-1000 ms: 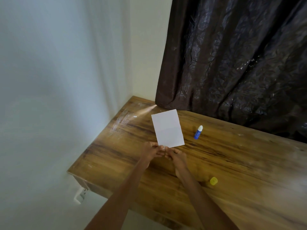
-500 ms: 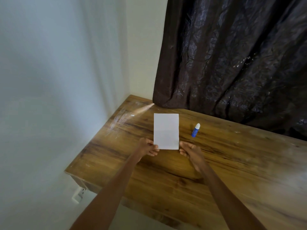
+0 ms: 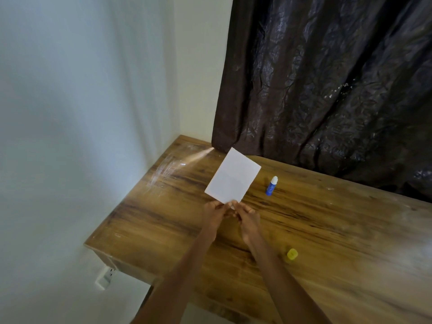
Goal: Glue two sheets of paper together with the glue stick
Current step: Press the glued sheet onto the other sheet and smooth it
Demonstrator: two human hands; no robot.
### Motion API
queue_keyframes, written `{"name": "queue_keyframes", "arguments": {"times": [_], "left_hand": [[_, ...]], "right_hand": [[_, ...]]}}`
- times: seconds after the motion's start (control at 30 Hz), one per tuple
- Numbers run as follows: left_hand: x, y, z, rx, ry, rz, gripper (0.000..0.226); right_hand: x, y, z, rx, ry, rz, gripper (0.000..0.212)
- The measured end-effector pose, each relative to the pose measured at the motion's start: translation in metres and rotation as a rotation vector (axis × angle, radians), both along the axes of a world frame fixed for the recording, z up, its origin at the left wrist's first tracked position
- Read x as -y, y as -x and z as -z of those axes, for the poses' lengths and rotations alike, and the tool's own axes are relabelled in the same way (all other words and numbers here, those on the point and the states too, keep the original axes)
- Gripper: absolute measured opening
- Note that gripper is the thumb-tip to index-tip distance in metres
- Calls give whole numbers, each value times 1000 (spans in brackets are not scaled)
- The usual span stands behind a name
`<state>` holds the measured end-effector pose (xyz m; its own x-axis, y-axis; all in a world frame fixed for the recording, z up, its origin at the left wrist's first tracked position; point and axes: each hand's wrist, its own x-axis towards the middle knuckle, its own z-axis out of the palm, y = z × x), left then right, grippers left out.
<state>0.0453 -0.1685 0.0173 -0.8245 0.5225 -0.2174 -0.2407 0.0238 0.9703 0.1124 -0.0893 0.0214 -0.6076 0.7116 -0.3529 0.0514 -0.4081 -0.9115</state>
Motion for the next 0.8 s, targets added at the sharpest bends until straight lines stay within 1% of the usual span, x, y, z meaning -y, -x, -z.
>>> {"name": "queue_keyframes", "arguments": {"times": [0.07,0.17,0.3,0.37,0.43,0.57,0.67,0.7,0.8], "left_hand": [[-1,1,0,-20,13,-16,25],[5,13,-2,-29,64,75,32],[22,28,2,-62,155,228,39],[32,32,6,-59,184,252,40],[38,33,9,-46,187,237,40],[31,29,7,-18,160,208,38],[21,24,5,-8,137,218,37],[19,23,5,-12,140,223,37],[17,24,5,-11,139,230,39]], "right_hand": [[-1,0,1,40,-38,-12,21],[-14,-4,0,61,-68,-31,22],[-49,-7,-14,11,-45,121,7],[-67,-10,-22,18,-78,149,7],[-77,-12,-27,14,-108,95,11],[-55,-16,-12,39,-88,-151,24],[-23,-13,3,110,-121,-315,14],[-16,-11,5,128,-145,-313,15],[-16,-6,0,127,-164,-209,23]]}}
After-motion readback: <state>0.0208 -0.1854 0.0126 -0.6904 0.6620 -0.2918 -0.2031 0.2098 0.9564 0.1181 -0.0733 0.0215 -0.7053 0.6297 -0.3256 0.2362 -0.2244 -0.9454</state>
